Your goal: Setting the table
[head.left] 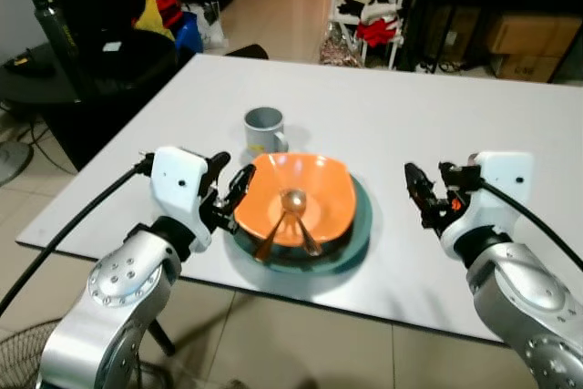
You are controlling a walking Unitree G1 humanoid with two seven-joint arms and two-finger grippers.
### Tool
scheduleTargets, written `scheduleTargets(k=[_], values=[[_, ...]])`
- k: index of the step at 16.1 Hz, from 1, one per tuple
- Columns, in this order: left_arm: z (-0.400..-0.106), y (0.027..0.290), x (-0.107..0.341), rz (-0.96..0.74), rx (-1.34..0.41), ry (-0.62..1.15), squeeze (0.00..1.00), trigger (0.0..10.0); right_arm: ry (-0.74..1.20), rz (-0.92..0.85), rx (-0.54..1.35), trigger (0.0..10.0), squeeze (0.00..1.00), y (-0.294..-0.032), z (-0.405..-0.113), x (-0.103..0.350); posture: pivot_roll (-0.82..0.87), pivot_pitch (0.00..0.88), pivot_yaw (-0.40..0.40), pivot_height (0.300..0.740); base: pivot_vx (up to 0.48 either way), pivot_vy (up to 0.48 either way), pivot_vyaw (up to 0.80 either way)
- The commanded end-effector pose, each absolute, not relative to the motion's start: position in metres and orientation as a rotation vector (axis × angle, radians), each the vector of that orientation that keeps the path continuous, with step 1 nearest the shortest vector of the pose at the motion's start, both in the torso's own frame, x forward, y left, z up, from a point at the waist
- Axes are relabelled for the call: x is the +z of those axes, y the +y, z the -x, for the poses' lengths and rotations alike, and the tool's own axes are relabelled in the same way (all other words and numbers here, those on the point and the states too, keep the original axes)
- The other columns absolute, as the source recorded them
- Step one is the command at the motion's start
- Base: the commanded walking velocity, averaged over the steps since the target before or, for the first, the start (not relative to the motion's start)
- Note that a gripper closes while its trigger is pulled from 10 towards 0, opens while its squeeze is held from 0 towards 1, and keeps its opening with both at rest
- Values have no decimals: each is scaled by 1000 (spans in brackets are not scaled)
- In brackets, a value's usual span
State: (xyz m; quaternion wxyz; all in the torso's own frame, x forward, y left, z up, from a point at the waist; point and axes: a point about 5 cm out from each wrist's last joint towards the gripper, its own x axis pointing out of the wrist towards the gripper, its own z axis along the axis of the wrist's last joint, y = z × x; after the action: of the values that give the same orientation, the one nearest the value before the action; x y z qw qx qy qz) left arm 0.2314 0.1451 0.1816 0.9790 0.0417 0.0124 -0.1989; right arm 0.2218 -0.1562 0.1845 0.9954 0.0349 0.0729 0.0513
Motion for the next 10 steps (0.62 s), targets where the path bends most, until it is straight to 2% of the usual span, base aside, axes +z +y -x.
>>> scheduleTargets(k=[1,9,10], values=[[-231,149,182,-97,-378,25,0,10000,129,-61,115,10000,0,-155,-222,186,87,0,43,740,0,-364,0],[-232,154,188,-117,-374,-1,0,10000,97,-71,152,10000,0,-149,-221,183,91,0,38,740,0,-361,0],[-233,155,189,-126,-373,-9,0,10000,96,-59,153,10000,1000,-150,-221,183,90,0,38,740,0,-360,413]])
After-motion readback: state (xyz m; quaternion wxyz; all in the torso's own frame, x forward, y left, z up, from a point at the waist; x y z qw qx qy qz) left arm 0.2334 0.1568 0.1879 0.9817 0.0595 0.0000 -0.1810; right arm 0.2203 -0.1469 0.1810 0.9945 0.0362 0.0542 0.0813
